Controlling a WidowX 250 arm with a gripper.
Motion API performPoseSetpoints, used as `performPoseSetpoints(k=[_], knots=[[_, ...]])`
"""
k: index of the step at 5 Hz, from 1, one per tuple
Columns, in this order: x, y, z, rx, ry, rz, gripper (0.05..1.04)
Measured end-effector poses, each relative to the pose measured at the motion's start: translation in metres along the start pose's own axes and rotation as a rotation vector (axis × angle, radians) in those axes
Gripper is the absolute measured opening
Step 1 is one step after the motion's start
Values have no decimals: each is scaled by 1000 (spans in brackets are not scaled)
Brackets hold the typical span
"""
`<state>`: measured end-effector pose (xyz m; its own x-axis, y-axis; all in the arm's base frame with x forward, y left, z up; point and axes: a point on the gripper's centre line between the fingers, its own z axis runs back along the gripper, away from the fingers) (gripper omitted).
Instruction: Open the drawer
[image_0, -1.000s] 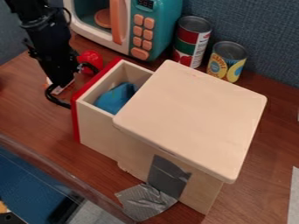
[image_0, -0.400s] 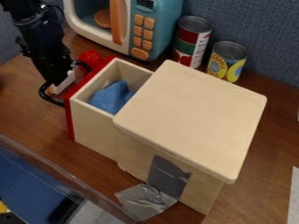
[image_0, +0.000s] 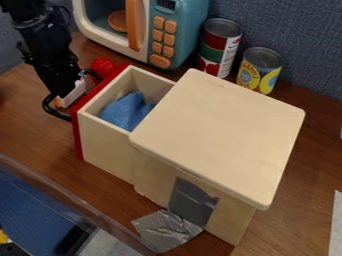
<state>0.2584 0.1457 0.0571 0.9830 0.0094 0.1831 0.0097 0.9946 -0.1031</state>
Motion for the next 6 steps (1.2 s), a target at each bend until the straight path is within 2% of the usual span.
performPoseSetpoints(k=[2,3,4,5,6], knots=[[4,3,-3,-34,59,-66,108],[6,4,-5,-50,76,-80,140],[3,3,-4,-64,89,-134,350],[3,1,-4,-77,89,-134,661],[4,-5,-1,-153,42,-128,948]])
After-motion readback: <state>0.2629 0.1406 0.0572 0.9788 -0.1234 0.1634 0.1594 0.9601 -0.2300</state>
